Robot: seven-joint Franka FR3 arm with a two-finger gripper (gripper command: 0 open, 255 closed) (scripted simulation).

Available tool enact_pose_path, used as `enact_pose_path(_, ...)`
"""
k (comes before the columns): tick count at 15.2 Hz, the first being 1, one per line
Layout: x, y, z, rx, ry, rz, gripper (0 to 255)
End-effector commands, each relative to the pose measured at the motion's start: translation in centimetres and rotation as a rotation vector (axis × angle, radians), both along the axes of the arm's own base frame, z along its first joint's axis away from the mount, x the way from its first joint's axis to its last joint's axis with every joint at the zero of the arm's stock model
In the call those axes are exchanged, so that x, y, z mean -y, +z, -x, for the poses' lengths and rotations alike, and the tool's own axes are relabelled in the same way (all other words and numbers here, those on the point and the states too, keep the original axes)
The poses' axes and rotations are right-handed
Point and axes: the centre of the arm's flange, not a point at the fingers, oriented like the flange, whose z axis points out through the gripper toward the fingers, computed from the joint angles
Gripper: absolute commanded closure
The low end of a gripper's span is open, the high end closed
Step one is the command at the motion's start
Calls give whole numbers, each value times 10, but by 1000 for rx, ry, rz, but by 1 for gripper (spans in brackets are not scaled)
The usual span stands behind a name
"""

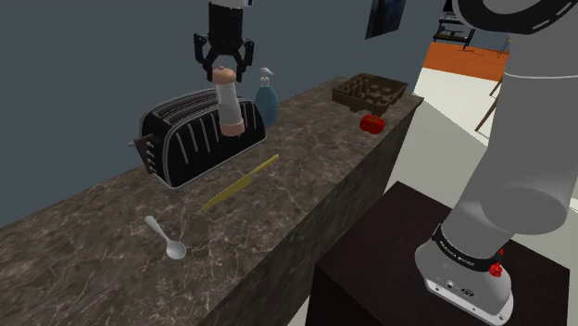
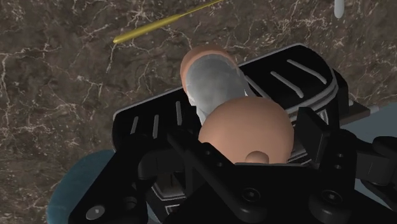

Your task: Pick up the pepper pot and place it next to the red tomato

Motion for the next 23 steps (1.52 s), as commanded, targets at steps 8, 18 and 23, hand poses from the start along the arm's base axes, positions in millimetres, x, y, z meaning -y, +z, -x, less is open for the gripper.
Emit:
enact_pose_path(8,0,48,1,0,0,0,255)
enact_pose_path(18,26,83,4,0,0,0,255)
enact_pose_path(23,90,71,9,0,0,0,255)
